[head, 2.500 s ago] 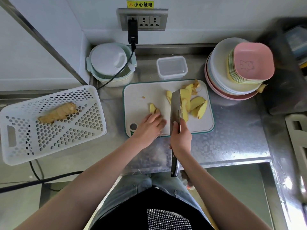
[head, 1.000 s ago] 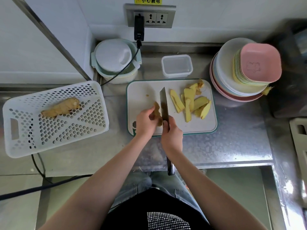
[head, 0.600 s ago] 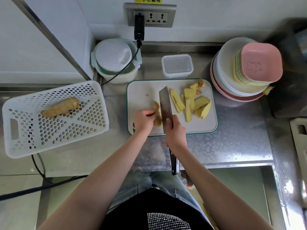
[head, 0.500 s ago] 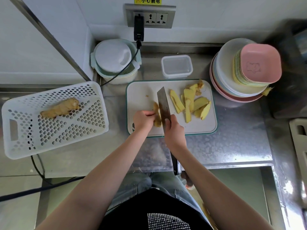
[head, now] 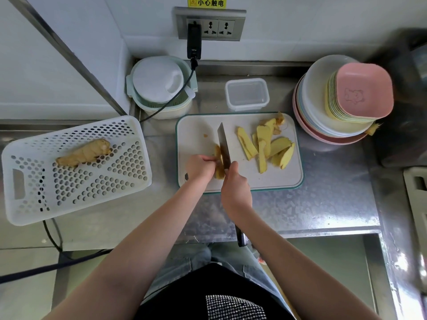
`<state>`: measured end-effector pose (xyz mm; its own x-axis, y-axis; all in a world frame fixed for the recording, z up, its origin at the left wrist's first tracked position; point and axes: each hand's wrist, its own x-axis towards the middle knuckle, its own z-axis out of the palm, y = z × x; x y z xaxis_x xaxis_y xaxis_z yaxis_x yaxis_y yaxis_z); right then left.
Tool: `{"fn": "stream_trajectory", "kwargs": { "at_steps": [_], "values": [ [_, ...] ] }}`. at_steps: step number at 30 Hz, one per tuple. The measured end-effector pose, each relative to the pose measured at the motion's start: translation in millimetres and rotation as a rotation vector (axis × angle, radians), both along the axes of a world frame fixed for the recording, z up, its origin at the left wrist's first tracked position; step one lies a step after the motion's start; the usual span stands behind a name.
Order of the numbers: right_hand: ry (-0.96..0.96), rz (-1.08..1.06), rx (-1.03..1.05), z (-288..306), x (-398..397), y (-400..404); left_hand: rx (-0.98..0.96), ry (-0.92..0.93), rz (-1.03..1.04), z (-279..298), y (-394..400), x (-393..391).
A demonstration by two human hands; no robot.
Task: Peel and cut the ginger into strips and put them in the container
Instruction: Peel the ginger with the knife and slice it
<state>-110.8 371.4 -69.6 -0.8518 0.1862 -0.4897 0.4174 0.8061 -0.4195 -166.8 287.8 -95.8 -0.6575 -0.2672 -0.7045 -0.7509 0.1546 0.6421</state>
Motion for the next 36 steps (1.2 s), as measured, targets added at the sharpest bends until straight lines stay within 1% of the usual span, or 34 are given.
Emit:
{"fn": "stream_trajectory", "kwargs": {
  "at_steps": [5, 8, 11, 15, 20, 29, 36],
  "values": [
    [-0.038, 0.058, 0.074, -3.8, 0.8, -5.9, -0.038, -0.028, 0.004, -1.4, 1.3, -1.9],
    [-0.024, 0.064, 0.054, -5.4, 1.4, -6.8, -0.045, -0.012, -0.005, 1.1, 2.9, -0.4],
    [0.019, -0.013, -0.053, -5.4, -3.3, 8.9, -0.051, 0.014, 0.03, -0.6, 4.8, 2.7],
    [0.052, -0.039, -0.075, -2.9, -7.3, 17.7, -0.013, 0.002, 0.073, -0.3, 5.0, 2.9],
    [0.159, -0.189, -0.178, 2.9, -1.5, 22.6, -0.001, 0.022, 0.083, -1.0, 6.4, 3.2],
    [0.138, -0.132, -0.186, -1.2, -2.7, 12.5, 0.036, -0.011, 0.085, -2.9, 3.7, 2.6],
    [0.08, -0.085, -0.121, -5.1, -2.1, 5.8, 0.039, -0.014, 0.105, -0.5, 3.4, 3.3]
  ]
}}
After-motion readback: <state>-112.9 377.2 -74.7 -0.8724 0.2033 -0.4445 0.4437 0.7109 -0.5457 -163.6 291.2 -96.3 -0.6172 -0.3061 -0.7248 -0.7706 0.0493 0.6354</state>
